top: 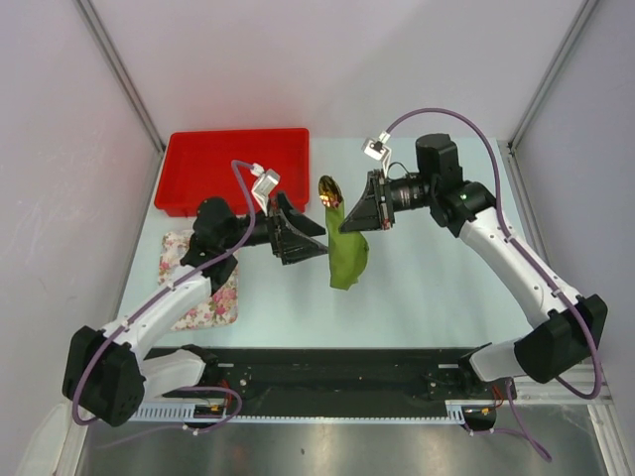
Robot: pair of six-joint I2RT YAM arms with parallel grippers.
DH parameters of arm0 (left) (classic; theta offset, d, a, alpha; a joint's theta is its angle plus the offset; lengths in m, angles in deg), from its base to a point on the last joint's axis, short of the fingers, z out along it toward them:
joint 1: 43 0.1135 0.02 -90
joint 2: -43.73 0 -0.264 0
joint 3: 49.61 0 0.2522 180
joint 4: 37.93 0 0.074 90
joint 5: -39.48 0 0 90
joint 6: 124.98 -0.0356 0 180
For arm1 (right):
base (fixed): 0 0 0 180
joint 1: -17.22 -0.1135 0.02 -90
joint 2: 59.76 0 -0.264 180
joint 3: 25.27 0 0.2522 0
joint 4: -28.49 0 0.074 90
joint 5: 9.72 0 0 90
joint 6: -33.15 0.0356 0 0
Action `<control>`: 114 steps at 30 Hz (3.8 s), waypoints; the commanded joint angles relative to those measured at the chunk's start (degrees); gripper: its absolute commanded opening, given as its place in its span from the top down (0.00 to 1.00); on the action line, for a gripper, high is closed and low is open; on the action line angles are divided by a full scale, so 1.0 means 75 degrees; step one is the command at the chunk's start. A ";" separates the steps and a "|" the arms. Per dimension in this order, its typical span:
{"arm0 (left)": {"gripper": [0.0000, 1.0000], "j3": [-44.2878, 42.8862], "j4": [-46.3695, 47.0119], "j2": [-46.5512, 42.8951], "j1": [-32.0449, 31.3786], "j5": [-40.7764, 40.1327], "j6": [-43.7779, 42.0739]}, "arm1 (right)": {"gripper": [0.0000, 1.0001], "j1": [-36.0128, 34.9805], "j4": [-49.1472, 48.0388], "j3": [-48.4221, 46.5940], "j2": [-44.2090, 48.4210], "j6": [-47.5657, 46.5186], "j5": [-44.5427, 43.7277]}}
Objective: Place the utensils on the paper napkin and roll it up
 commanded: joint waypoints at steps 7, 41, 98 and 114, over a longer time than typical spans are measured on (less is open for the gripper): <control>0.14 -0.0128 0.2849 0.0571 -0.0503 -0.0032 0.1707 | 1.00 -0.0445 -0.0868 0.0035 0.0554 0.0538 0.0153; 1.00 -0.0199 0.4680 0.0911 0.0177 0.0378 0.3232 | 0.27 -0.0070 0.0932 0.0094 0.1057 -0.0688 -0.0023; 1.00 -0.0551 0.3638 0.0876 -0.0316 -0.0335 0.3642 | 0.95 -0.0470 -0.0810 0.0903 0.0261 -0.0178 -0.1428; 1.00 -0.1124 0.0040 0.1216 0.0751 -0.2094 0.1955 | 0.57 0.1032 -0.0141 -0.0082 0.0670 0.0479 -0.2730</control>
